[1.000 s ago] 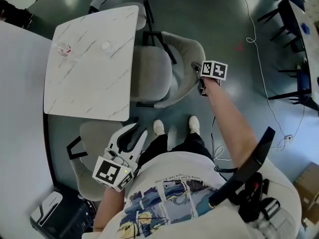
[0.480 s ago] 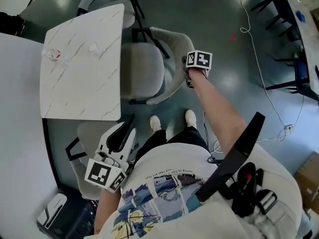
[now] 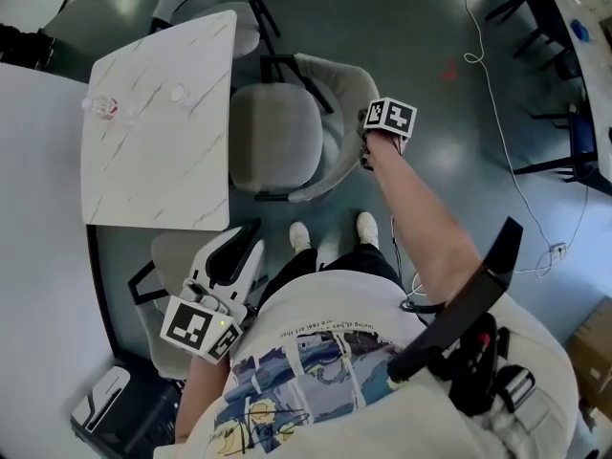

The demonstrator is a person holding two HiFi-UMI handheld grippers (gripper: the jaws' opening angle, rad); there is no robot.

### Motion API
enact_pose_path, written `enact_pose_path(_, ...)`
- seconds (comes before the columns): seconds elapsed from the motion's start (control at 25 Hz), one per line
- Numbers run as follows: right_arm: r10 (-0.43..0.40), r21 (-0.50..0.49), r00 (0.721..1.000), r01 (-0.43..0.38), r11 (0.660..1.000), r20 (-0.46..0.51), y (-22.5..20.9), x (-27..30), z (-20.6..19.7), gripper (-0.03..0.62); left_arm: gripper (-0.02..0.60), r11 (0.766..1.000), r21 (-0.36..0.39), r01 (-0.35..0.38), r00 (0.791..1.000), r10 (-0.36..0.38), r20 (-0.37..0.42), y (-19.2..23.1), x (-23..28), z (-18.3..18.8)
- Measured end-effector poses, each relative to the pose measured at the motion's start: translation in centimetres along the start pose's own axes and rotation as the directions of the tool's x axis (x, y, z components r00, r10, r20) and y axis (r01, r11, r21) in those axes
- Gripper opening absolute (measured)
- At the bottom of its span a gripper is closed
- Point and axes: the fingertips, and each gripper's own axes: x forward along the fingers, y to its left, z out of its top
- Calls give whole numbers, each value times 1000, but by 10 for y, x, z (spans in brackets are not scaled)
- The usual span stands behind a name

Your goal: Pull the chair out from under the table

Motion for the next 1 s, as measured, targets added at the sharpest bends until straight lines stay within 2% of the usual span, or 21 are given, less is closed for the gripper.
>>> enact_pose_path(0.44,-32,54,999,31,998,14,-74,-30,23,100,80,999,9,42,999,-42,-3,-25,33,10)
enact_pose_path(1.0,-56,56,998,55,997,11,-182,-77,57,98,80,995,30,93,996,-93,-11,-84,89,26)
